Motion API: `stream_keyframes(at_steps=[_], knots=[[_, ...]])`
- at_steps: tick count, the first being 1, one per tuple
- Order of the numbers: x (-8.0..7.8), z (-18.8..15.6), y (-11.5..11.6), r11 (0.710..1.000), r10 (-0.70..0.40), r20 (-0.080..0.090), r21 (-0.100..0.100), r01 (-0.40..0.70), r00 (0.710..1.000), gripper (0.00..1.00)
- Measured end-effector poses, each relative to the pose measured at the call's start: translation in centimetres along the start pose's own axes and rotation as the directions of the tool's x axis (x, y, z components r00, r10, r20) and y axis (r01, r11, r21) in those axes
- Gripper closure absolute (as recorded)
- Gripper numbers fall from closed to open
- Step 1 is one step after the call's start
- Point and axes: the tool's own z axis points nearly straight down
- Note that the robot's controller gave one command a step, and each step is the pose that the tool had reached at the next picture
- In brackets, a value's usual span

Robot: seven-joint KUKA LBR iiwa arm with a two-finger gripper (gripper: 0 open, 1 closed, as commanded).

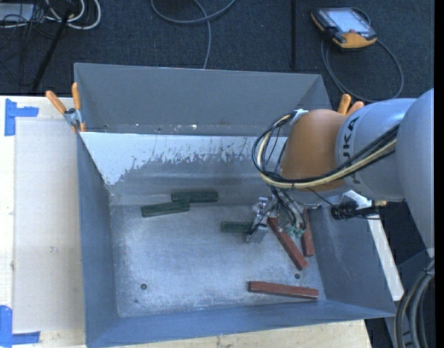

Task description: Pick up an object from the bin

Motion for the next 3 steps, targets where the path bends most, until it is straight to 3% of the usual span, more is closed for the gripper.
stream_keyframes(at_steps=[1,2,3], knots=[[0.2,-4.5,0.5,1.000,-0.006,-0.008,0.001,0.006,1.000,1.00],[1.8,-1.6,2.6,0.997,0.078,-0.001,0.000,-0.078,0.997,0.00],[2.0,-1.0,2.9,0.997,0.082,-0.003,0.000,-0.082,0.997,0.00]])
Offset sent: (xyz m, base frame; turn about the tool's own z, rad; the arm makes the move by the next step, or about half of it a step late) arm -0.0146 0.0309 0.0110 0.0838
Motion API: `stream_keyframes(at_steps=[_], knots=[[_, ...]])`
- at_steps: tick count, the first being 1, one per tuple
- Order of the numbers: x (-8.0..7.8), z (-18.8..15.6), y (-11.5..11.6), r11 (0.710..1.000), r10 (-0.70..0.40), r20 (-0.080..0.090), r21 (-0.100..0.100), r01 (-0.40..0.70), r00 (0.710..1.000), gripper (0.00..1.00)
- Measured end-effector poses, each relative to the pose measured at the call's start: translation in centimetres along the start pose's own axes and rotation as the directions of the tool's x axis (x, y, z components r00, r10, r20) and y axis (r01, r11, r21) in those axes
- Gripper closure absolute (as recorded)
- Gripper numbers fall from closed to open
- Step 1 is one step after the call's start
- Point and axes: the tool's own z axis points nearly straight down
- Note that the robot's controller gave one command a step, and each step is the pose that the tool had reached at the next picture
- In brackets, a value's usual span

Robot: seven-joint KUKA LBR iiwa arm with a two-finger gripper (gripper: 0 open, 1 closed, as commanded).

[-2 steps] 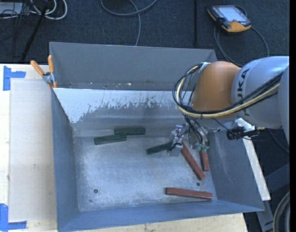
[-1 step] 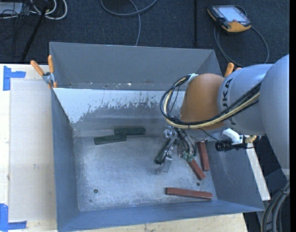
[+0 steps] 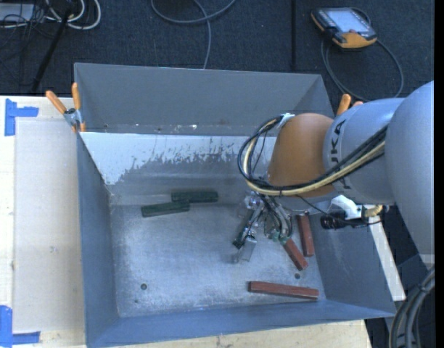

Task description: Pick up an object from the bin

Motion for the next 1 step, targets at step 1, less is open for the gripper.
stream_keyframes(at_steps=[1], knots=[[-2.11,0.41,-1.00,0.980,-0.201,0.002,-0.001,0.201,0.980,0.00]])
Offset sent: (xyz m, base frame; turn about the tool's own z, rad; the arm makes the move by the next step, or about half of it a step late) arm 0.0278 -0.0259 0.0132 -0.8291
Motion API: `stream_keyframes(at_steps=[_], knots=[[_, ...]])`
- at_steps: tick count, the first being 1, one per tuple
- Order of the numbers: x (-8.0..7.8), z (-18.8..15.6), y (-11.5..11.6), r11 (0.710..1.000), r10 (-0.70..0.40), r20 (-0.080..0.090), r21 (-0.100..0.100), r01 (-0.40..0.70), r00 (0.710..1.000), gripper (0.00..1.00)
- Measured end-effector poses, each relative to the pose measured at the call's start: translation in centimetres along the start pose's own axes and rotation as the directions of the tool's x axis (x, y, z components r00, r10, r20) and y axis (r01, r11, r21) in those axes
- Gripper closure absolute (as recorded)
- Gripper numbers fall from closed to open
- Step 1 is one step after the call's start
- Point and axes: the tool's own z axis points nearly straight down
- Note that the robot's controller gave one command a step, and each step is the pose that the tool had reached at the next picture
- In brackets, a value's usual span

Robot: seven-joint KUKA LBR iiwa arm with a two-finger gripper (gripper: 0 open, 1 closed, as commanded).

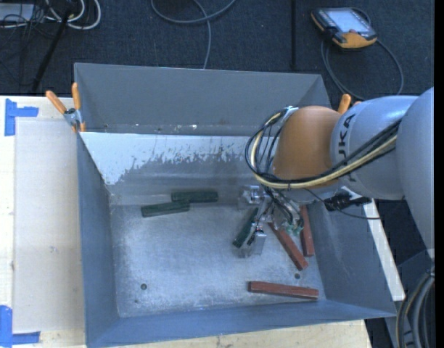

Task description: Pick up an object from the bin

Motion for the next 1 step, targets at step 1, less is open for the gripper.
stream_keyframes(at_steps=[1], knots=[[-1.09,-1.71,-0.95,0.811,-0.585,0.001,0.001,0.585,0.811,1.00]])
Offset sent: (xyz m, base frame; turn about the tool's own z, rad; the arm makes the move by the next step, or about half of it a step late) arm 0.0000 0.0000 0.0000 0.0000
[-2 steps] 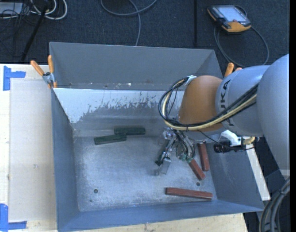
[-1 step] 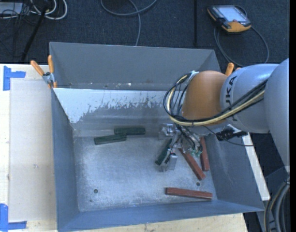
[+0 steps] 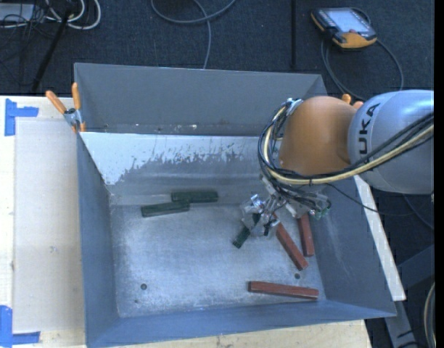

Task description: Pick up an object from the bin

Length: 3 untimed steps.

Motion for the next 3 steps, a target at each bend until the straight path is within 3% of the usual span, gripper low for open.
stream_keyframes(at_steps=[1,2,3], knots=[[0.0,0.0,0.0,1.000,0.002,0.000,-0.001,-0.002,1.000,0.00],[0.0,0.0,0.0,1.000,0.003,0.000,-0.001,-0.003,1.000,0.00],[-1.8,2.2,0.7,0.973,-0.229,-0.002,0.000,0.229,0.973,1.00]])
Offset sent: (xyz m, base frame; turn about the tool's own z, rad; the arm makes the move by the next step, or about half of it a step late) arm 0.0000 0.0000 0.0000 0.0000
